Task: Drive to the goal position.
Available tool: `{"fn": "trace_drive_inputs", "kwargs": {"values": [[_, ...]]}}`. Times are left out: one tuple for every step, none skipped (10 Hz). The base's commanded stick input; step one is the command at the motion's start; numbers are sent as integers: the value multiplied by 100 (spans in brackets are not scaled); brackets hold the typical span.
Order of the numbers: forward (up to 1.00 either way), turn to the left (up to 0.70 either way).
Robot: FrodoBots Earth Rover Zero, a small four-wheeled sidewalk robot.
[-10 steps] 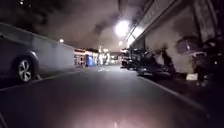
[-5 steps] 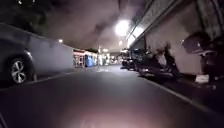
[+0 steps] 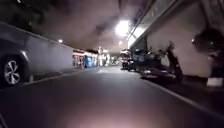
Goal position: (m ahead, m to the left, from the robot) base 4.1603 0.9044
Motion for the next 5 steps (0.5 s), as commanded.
{"fn": "trace_drive_inputs", "kwargs": {"values": [[45,0],[45,0],[45,0],[45,0],[45,0]]}}
